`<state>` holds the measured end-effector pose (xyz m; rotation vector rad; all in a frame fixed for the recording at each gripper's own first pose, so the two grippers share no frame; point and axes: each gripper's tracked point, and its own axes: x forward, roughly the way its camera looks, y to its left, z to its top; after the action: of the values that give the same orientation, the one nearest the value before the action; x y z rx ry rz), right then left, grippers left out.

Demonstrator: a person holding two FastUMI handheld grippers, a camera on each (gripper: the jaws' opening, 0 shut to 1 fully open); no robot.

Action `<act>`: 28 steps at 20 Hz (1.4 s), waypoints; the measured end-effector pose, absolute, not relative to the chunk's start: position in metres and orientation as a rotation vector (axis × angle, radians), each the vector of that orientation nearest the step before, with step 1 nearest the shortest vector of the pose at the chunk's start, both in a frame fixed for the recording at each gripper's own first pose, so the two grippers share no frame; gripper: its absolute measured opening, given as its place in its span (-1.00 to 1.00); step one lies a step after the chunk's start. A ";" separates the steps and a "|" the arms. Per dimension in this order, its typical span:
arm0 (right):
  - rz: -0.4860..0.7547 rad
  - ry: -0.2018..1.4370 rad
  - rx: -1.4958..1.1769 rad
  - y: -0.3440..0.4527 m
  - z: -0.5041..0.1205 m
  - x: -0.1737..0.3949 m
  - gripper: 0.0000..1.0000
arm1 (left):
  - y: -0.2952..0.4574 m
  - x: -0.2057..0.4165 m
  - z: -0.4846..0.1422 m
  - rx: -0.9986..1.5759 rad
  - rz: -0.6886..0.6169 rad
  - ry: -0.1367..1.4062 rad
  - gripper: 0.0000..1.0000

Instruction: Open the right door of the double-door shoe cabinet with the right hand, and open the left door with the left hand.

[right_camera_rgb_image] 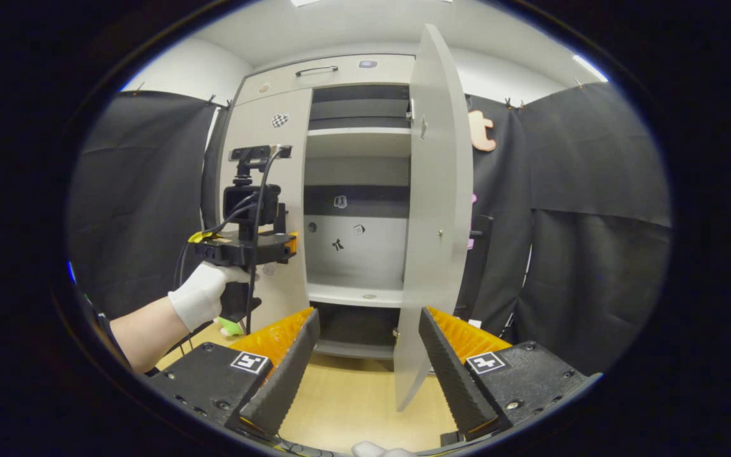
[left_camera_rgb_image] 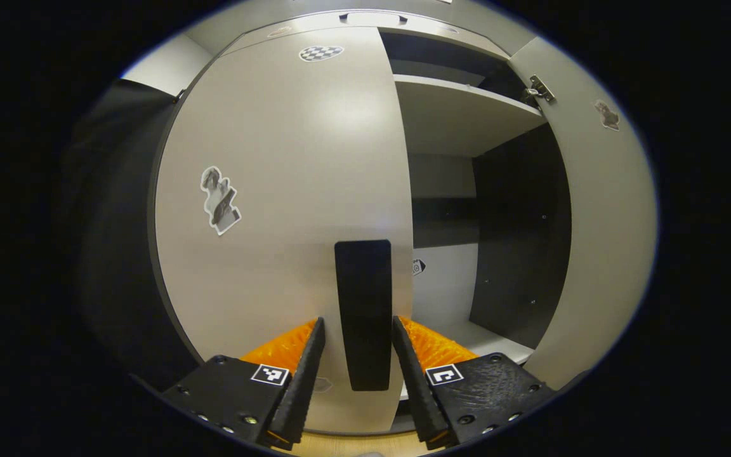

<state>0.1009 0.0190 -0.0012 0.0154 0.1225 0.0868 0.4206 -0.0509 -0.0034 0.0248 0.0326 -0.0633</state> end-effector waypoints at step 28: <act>0.177 0.108 0.016 0.044 -0.010 0.033 0.93 | -0.015 0.330 -0.004 0.003 -0.106 0.041 -0.90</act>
<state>0.0329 0.0441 -0.0101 0.0157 0.1083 0.1773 0.3301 -0.0149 -0.0039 0.0032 0.0412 -0.1064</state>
